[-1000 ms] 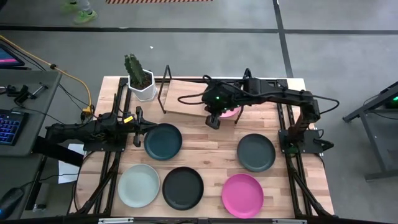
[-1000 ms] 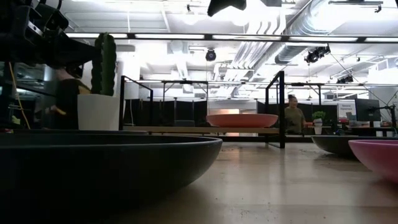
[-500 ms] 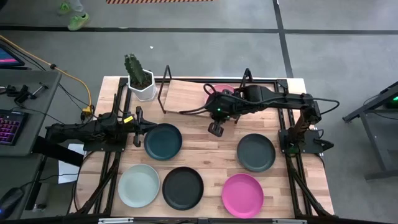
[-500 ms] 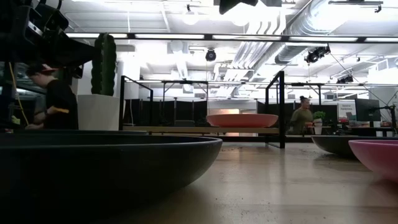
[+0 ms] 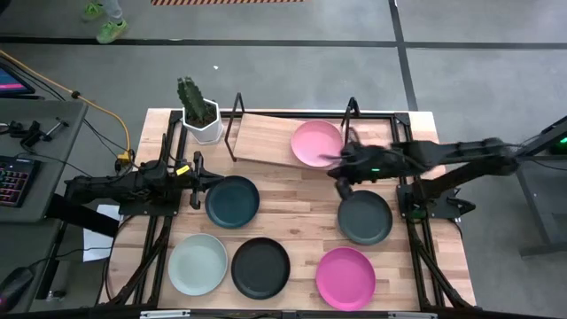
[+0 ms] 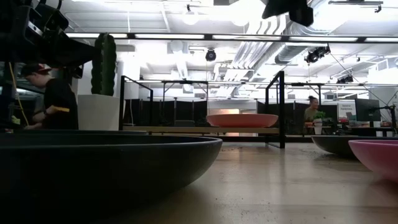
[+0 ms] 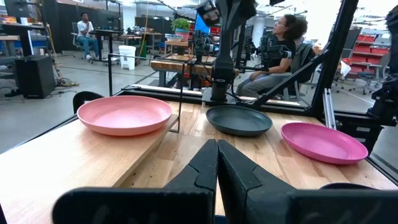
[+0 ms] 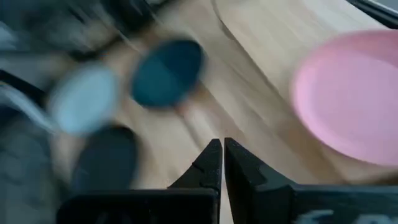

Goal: Place and stack plates onto a shelf
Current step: Put the left dark green plate on the shelf

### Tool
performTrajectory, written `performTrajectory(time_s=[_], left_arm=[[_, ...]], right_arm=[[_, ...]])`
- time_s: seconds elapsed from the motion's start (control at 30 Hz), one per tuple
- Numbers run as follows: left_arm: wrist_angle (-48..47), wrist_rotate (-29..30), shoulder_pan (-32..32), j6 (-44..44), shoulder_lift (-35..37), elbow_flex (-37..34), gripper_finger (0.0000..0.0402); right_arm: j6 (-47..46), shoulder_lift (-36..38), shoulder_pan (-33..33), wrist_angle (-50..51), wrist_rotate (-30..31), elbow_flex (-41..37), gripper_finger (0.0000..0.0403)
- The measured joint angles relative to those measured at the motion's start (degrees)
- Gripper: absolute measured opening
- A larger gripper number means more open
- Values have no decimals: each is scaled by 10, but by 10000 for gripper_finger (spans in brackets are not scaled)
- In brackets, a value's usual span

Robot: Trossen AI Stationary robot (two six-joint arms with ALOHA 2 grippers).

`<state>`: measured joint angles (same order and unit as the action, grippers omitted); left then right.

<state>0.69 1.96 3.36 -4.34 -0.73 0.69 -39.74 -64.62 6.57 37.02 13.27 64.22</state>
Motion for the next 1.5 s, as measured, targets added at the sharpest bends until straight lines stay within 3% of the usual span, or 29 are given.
performTrajectory(time_s=[0.2, 0.4, 0.93, 1.13, 1.37, 1.5], left_arm=[[2, 0, 0, -1, 0, 0, 0], [50, 0, 0, -4, 0, 0, 0], [69, 0, 0, -123, 0, 0, 0], [73, 4, 0, -243, 0, 0, 0], [190, 11, 0, -275, -3, 7, 4], [114, 17, 0, -307, -36, 68, 33]], right_arm=[[51, 113, 25, -275, 1, -156, 0], [175, 130, 43, -387, -40, -215, 0], [203, 121, 45, -372, -73, -224, 0], [150, 121, 44, -364, -67, -224, 0], [100, 121, 43, -371, -37, -224, 0], [101, 121, 43, -385, -16, -224, 0]])
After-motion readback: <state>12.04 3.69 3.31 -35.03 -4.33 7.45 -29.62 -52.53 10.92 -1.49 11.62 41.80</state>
